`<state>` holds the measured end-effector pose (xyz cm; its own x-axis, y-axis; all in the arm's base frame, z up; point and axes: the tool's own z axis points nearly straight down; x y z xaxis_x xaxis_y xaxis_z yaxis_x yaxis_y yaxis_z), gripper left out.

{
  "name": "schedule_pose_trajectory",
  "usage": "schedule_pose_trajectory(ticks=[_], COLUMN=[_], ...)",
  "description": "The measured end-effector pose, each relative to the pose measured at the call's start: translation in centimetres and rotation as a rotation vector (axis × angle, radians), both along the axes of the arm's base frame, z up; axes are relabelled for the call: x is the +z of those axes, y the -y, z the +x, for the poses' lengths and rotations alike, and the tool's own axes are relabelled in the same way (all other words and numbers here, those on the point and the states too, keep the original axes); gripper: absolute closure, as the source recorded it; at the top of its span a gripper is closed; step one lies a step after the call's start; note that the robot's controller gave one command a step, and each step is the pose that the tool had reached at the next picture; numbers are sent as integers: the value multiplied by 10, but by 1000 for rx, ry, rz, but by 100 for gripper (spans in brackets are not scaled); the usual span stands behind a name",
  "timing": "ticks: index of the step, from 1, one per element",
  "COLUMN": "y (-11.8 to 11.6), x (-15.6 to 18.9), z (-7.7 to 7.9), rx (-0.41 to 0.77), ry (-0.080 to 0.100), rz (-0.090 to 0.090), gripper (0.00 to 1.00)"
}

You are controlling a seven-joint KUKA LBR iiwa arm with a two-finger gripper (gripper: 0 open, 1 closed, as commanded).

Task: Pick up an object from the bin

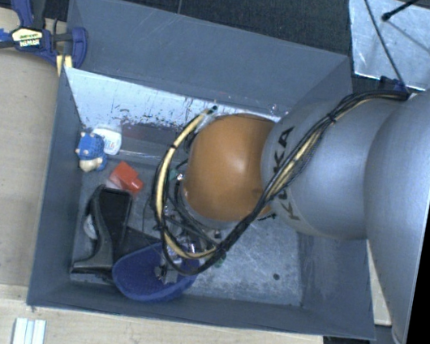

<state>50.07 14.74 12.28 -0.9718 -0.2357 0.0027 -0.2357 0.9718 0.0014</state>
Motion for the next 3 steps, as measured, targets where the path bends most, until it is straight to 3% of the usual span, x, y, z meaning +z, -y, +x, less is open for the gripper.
schedule_pose_trajectory(ticks=[1,2,3], y=[-6,-7,-14], x=[-51,-48,56], z=[4,6,14], rx=[16,13,6], ry=[11,22,15], rz=[-2,2,3], gripper=[0,100,100])
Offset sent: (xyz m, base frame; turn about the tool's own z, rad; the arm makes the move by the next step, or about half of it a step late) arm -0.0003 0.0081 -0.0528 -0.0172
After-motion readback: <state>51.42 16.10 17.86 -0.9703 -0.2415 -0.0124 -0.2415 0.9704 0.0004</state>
